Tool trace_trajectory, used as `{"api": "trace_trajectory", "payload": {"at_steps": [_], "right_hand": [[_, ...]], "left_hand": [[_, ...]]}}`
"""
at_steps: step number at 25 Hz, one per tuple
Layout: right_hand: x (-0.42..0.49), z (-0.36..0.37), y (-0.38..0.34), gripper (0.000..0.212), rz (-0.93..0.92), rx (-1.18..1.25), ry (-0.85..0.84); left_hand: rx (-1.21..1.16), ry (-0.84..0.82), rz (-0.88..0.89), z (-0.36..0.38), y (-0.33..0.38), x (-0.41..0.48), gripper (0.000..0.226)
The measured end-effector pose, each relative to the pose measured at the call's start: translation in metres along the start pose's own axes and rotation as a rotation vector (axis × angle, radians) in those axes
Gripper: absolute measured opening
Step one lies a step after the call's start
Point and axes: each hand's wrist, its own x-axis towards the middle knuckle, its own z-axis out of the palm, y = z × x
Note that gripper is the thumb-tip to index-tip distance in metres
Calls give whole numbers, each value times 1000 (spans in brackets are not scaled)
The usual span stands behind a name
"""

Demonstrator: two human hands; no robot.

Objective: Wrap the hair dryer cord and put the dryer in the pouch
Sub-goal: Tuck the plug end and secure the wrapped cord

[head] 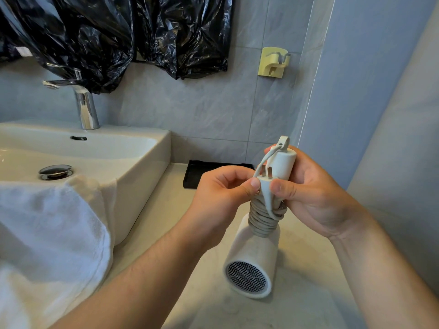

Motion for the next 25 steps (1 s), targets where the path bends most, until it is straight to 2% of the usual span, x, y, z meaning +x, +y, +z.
{"api": "trace_trajectory", "payload": {"at_steps": [4, 7, 10, 18, 25], "right_hand": [[-1, 3, 1, 53, -6, 44, -22], [-1, 7, -1, 41, 4, 23, 24], [-2, 12, -2, 39, -5, 22, 17], [0, 18, 2, 34, -56, 3, 55], [1, 23, 2, 33, -85, -25, 77]], "left_hand": [[-48, -21, -48, 0, 8, 2, 12], [-57, -18, -86, 0, 10, 3, 7], [-50, -28, -125, 1, 12, 2, 3], [-63, 50, -80, 5, 15, 0, 9], [-101, 27, -118, 5, 22, -1, 9]]}}
